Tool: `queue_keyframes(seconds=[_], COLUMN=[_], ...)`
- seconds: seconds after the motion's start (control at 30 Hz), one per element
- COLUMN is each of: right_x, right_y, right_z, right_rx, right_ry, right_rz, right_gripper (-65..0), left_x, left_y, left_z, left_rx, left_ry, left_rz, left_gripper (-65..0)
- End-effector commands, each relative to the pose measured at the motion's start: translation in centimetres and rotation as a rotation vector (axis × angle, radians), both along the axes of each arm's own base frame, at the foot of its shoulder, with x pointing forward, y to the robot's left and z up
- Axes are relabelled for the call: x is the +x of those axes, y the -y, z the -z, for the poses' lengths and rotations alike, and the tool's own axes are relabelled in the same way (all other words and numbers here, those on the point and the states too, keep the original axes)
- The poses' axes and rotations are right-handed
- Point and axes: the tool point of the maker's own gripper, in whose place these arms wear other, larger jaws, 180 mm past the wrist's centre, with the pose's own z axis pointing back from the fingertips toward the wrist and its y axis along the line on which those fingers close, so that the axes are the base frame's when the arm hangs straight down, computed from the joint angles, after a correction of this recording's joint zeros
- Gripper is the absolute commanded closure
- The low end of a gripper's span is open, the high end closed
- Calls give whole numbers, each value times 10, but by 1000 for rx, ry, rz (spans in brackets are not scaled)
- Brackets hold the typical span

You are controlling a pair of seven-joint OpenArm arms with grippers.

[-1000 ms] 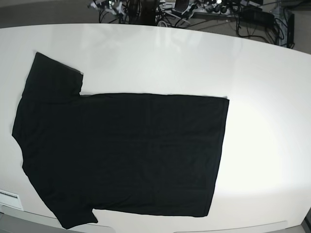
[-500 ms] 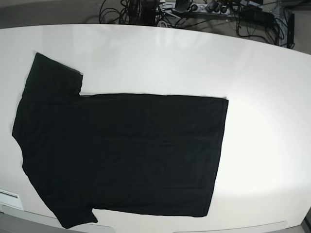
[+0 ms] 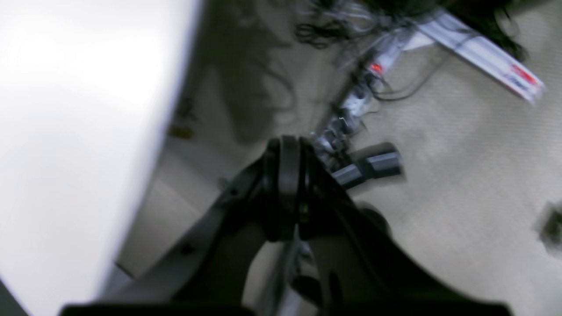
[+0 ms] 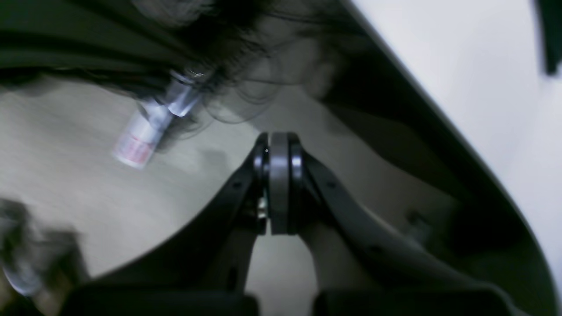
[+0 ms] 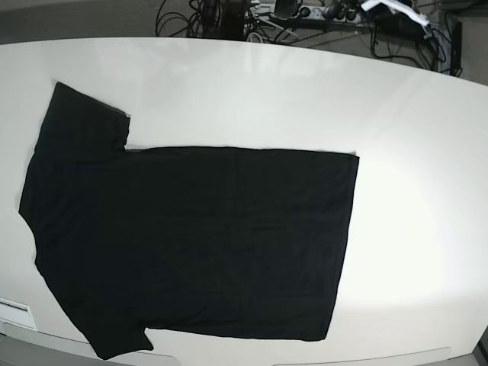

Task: Fold the T-shirt properly
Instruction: 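Reach both grippers down and grasp the shirt's shoulder corners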

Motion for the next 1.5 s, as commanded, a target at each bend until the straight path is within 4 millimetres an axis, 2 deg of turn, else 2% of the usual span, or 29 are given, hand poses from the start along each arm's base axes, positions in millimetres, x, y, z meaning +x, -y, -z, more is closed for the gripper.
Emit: queue_keyframes(seconds=[0.0,0.1,0.2,0.4,0.57,0.67,0.83,0.87,0.97,1.0,1.03,1.3,1.47], right_x=[-1,10,17,84,142,169,187,189,190,190,191,194,195], right_y=[-4,-6,-5,-25,-27,-28,-12,-10,-8,-7,-6,7,9], right_z=[-5,-9,-12,-17,-32,-44,-9,-6,-3,-4,-4,-5,-6], right_rx=[20,22,5,67,55,51,-6,-13,-25,-29,-29,-65,-71], right_ry=[11,74,117,323,493,585,554,550,549,550,550,550,556], right_rz=[-9,-26,-67,-186,-219,-242,-235,-235,-237,-235,-232,-209,-194], right_gripper=[0,0,0,0,0,0,0,0,0,0,0,0,0], left_x=[7,29,57,105,142,158,169,171,175,175,176,189,197], left_y=[-7,-16,-13,16,3,-7,-3,-3,1,4,5,-3,8], left_z=[-6,-16,-28,-54,-38,-21,3,8,24,29,34,74,95], left_rx=[23,38,19,-105,-96,-45,-24,-11,16,16,19,123,126], left_ry=[30,111,210,342,365,351,340,336,314,304,292,228,198], left_rz=[-2,2,44,215,338,411,572,594,651,667,681,789,822], left_gripper=[0,0,0,0,0,0,-8,-65,-299,-353,-369,-369,-369])
